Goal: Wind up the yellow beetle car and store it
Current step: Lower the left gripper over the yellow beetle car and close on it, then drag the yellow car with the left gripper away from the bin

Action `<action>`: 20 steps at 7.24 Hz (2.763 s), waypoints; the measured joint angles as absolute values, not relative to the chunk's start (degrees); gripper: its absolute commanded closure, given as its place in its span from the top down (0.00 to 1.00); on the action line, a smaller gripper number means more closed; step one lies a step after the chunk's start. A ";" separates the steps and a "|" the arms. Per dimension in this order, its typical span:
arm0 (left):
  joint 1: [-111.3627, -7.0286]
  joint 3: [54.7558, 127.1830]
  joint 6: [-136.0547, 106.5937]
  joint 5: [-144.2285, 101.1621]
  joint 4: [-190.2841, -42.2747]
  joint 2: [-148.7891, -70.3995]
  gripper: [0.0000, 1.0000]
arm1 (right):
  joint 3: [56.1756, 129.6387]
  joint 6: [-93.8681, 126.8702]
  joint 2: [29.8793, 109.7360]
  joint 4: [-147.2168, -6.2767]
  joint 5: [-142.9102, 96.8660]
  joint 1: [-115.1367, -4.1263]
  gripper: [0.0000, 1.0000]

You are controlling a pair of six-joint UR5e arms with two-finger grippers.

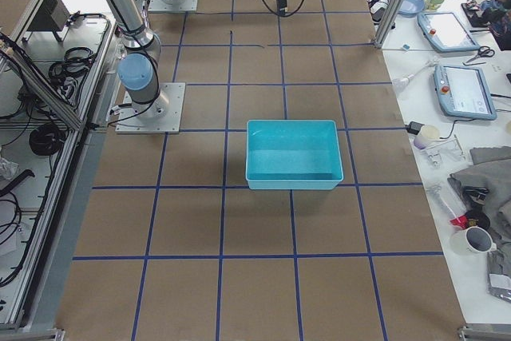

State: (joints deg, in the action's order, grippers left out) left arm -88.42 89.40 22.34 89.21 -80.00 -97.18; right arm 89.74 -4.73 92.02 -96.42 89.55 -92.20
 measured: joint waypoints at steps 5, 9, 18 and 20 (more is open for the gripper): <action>-88.50 96.88 45.68 89.61 -70.76 -103.50 1.00 | 89.74 -4.71 92.02 -96.47 89.46 -92.20 1.00; -88.43 97.49 66.85 92.02 -66.45 -109.55 1.00 | 89.74 -4.72 91.99 -96.50 89.39 -92.20 1.00; -86.90 106.07 89.38 93.37 -51.13 -113.44 1.00 | 89.74 -4.73 92.02 -96.47 89.45 -92.20 1.00; -86.79 107.35 90.26 93.34 -49.59 -113.60 0.94 | 89.72 -4.67 92.02 -96.44 89.43 -92.20 1.00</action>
State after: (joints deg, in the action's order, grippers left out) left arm -86.79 107.35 90.26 93.34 -49.59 -113.60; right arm 89.72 -4.67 92.02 -96.44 89.43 -92.20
